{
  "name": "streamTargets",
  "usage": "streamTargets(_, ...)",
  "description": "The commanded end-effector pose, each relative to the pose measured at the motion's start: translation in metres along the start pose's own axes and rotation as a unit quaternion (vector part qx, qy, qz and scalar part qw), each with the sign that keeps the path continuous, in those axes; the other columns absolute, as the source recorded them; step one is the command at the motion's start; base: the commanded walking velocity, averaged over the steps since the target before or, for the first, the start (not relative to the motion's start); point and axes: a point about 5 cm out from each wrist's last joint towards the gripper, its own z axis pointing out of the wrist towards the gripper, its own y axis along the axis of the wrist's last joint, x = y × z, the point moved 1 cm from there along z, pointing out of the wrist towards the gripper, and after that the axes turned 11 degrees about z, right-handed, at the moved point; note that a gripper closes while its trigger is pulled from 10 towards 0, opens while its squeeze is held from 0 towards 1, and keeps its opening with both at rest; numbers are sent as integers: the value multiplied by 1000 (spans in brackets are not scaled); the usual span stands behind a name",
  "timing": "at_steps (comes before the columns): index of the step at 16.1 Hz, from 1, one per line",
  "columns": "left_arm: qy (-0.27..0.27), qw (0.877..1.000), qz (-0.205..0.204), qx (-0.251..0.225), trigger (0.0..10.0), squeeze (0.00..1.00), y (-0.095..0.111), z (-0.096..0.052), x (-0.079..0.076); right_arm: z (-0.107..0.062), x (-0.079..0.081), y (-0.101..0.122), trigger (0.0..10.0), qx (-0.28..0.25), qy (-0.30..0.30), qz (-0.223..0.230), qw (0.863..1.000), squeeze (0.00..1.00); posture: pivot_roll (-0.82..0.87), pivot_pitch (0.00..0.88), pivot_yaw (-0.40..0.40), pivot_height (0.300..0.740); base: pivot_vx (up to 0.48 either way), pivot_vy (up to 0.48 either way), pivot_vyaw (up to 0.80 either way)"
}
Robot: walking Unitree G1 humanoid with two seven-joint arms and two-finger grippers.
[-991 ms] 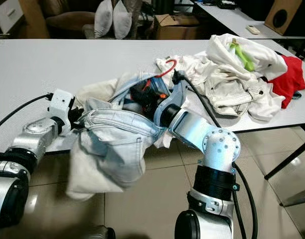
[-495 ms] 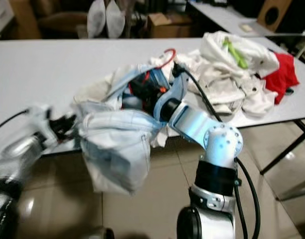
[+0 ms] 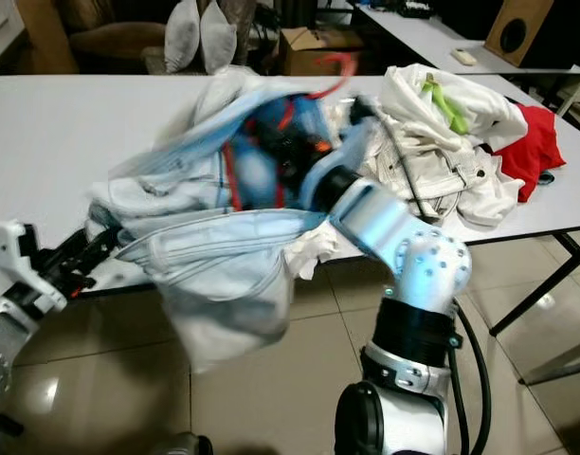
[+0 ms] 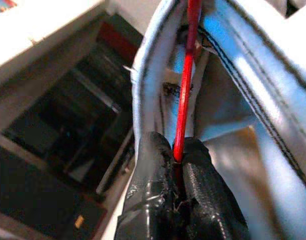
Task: Hang hanger
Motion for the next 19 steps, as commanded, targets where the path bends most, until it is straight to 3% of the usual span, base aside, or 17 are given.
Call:
streamTargets(1, 8, 1000, -9, -23, 10000, 1000, 15, 0, -3, -8, 11, 5, 10000, -14, 29, -8, 999, 0, -59, 0, -46, 740, 0, 0, 0)
streamTargets(4, -53, 994, -62, -71, 10000, 1000, 43, 4, -14, -12, 8, -2, 10000, 2, 13, -33, 999, 0, -72, 0, -36, 740, 0, 0, 0)
streamTargets(5, -63, 994, -57, -65, 10000, 1000, 44, 2, -13, -12, 7, -1, 10000, 0, 12, -32, 999, 0, -73, 0, -35, 740, 0, 0, 0)
streamTargets(8, -89, 996, 19, 20, 10000, 1000, 34, -16, -5, -12, 8, 1, 10000, -9, 13, -27, 1000, 0, -72, 0, -30, 740, 0, 0, 0)
streamTargets(9, -104, 995, -8, 4, 10000, 1000, 41, -17, -7, -12, 7, 0, 10000, -8, 12, -27, 1000, 0, -64, 0, -33, 740, 0, 0, 0)
streamTargets(10, -155, 986, -62, -19, 10000, 1000, 54, -20, -16, -12, 6, -2, 10000, -4, 10, -26, 1000, 0, -60, 0, -34, 740, 0, 0, 0)
streamTargets(11, -194, 977, -83, -23, 10000, 1000, 59, -23, -21, -11, 4, -4, 10000, 0, 6, -25, 1000, 0, -56, 0, -35, 740, 0, 0, 0)
streamTargets(13, -210, 973, -94, -20, 10000, 1000, 61, -25, -22, -10, 2, -5, 10000, 4, 2, -27, 1000, 0, -52, 0, -36, 740, 0, 0, 0)
streamTargets(15, -178, 975, -118, -60, 10000, 1000, 72, -22, -10, -9, 0, -6, 10000, 10, -11, -37, 999, 0, -49, 0, -38, 740, 0, 0, 0)
streamTargets(17, -81, 985, -113, -98, 10000, 1000, 81, -15, 14, -8, -3, -8, 10000, 21, -28, -50, 998, 0, -47, 0, -40, 740, 0, 0, 0)
streamTargets(18, -17, 992, -77, -101, 10000, 1000, 86, -15, 27, -7, -5, -11, 10000, 33, -38, -54, 997, 0, -40, 0, -44, 740, 0, 0, 0)
streamTargets(19, -4, 994, -54, -93, 10000, 1000, 88, -16, 27, -7, -6, -14, 10000, 39, -42, -54, 997, 0, -40, 0, -44, 740, 0, 0, 0)
